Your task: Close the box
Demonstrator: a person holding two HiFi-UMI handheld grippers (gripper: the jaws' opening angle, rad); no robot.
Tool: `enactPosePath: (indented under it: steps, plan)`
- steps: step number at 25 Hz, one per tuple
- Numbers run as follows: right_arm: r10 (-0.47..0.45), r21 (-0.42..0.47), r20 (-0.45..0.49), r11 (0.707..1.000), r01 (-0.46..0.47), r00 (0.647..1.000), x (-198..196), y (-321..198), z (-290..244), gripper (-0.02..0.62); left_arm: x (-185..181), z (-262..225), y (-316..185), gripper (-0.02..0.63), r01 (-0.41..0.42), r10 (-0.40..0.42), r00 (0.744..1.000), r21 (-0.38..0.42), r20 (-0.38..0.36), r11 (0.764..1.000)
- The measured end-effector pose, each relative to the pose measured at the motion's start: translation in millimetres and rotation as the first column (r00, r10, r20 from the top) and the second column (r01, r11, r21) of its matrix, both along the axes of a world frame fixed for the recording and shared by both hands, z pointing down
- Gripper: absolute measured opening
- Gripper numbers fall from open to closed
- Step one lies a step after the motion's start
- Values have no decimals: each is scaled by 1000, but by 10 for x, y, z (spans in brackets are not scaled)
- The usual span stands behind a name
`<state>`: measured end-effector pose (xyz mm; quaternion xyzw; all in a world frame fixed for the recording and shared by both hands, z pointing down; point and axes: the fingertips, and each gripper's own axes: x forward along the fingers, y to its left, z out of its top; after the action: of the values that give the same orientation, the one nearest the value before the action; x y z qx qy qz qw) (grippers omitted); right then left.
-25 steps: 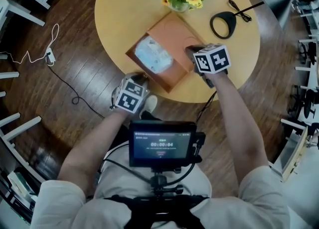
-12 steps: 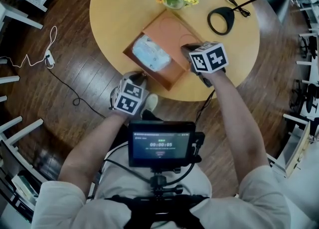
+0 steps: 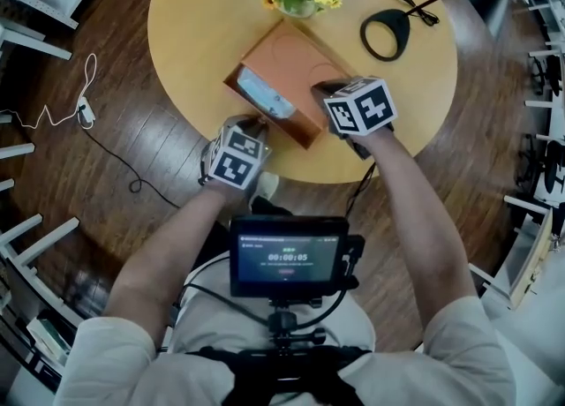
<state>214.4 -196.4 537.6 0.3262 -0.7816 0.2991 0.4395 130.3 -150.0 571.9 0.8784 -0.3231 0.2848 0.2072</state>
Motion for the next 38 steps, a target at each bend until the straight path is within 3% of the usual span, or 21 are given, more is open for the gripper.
enactPosePath:
  steps: [12,25,33,38]
  plan:
    - [-2,-60,36,998,4,999,4,-4,-20,0,374,-23,-401,64,-21,21,1000,-31,-7,999]
    - [6,-89,49,996,-1,999,9,-13,-17,0,398,-20,-420,64,-37,37,999,-40,-7,999]
    - [36,-61,48,998,-33,998,-6,-11,-12,0,381,1,-404,71,-73,72,997,-53,-11,996]
    - [99,8,77,995,-100,992,35,-69,-45,2,261,7,-369,86,-105,108,993,-54,55,993]
